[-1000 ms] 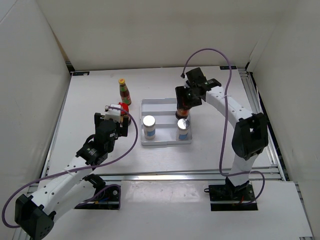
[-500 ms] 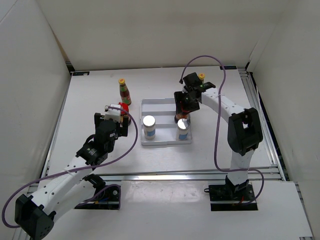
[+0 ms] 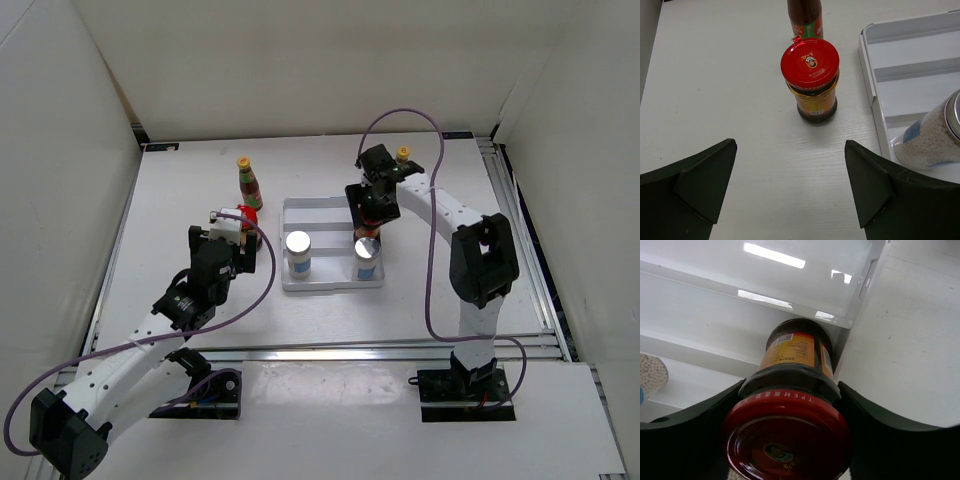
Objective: Organize the condiment bottles
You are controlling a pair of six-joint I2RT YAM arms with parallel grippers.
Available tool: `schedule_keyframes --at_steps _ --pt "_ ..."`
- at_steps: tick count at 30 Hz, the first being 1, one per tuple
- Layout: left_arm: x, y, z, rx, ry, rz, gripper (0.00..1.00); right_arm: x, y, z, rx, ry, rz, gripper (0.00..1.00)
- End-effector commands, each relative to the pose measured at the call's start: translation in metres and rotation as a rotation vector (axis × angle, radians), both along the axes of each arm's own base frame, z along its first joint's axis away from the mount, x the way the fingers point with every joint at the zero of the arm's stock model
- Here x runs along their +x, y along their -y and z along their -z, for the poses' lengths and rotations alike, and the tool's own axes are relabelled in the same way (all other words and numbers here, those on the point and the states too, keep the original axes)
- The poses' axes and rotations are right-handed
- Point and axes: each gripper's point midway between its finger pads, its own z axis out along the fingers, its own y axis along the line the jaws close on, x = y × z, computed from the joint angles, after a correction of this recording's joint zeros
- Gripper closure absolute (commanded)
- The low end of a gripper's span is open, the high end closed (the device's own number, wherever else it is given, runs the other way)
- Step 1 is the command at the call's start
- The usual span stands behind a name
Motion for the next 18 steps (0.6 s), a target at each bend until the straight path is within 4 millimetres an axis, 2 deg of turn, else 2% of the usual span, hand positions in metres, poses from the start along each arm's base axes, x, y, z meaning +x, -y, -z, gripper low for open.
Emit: schedule_keyframes --at_steps 1,2,3,8,9,11,13,15,16,17,18 --pt "0.003 0.004 -0.015 -0.037 0.03 0.01 0.0 0.015 -0.012 -0.025 0.025 0.077 -0.021 0.2" --pt "0.003 0.004 -0.015 -0.037 0.03 0.01 0.0 0.015 -0.012 -0.025 0.025 0.077 -0.021 0.15" --pt "0.003 0.004 -0.015 -0.037 0.03 0.01 0.0 0.015 -0.012 -0.03 0.031 0.087 -0.021 0.02" --pt "0.003 0.004 -0.015 -0.037 0.03 0.01 0.0 0.018 -0.01 -0.056 0.044 0.135 -0.003 0.0" --pt "0.003 0.004 -0.015 -0.037 0.03 0.01 0.0 0.021 -0.012 -0.073 0.061 0.167 -0.003 0.0" --pt "0.003 0.004 -0.015 -0.037 0.03 0.01 0.0 0.019 -0.009 -0.095 0.066 0.199 0.005 0.0" --pt "0.003 0.004 -0.015 -0.037 0.03 0.01 0.0 0.019 -0.001 -0.131 0.083 0.281 0.035 0.0" --pt "0.001 0.002 -0.015 -0.043 0.03 -0.002 0.0 0.016 0.016 -0.173 0.075 0.395 0.086 0.0" --pt "0.001 0.002 -0.023 -0.055 0.047 -0.002 0.0 0.013 0.02 -0.184 0.08 0.422 0.095 0.0" --pt "0.0 0.001 -0.021 -0.048 0.037 -0.002 0.0 0.006 0.03 -0.203 0.098 0.455 0.108 0.0" --pt "-0.001 0.004 -0.016 -0.047 0.026 0.014 0.0 0.005 0.036 -0.212 0.106 0.474 0.122 0.0"
